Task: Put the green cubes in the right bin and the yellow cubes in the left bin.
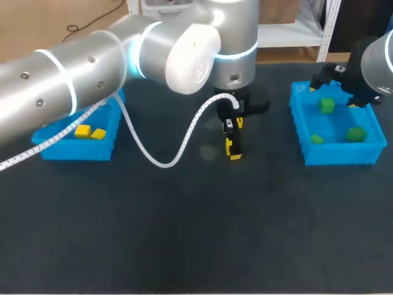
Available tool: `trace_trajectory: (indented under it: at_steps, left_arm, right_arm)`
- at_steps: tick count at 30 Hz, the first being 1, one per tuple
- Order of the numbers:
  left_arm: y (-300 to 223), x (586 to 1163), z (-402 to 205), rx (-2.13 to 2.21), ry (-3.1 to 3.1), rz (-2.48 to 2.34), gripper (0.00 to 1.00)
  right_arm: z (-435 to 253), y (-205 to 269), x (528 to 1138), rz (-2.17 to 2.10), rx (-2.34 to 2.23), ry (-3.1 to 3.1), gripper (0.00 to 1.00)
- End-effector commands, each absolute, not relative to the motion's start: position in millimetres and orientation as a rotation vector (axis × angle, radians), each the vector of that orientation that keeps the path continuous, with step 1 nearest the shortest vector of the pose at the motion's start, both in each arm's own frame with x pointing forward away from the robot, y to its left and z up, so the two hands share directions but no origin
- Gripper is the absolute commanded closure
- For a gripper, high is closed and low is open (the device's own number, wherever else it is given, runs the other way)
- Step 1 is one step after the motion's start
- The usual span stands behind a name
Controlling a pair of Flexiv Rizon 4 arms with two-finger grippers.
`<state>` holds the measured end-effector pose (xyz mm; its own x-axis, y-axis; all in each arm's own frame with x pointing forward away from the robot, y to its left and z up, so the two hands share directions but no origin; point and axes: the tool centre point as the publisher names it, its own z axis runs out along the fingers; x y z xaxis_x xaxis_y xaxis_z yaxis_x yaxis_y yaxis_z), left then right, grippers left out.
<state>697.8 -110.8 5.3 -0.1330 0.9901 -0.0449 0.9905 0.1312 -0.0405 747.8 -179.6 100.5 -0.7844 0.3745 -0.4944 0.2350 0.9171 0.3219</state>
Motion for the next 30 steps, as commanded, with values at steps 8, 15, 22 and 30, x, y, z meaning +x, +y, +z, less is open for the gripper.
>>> trace_trajectory:
  at_steps: [8,15,22,30]
  left_arm:
    - [-105.3,698.9,-16.0,2.030,2.432,-0.053,1.00]
    - [-80.0,710.4,-7.1,1.759,2.528,-0.082,1.00]
    - [-47.0,732.6,19.5,1.497,2.560,-0.070,1.00]
    - [-10.2,754.3,47.4,1.331,2.581,-0.030,1.00]
  right_arm:
    - [99.1,-179.4,746.9,0.326,0.436,2.497,0.00]
    - [99.1,-179.4,746.9,0.326,0.436,2.497,0.00]
    - [99.1,-179.4,746.9,0.326,0.436,2.497,0.00]
    - [99.1,-179.4,746.9,0.326,0.436,2.497,0.00]
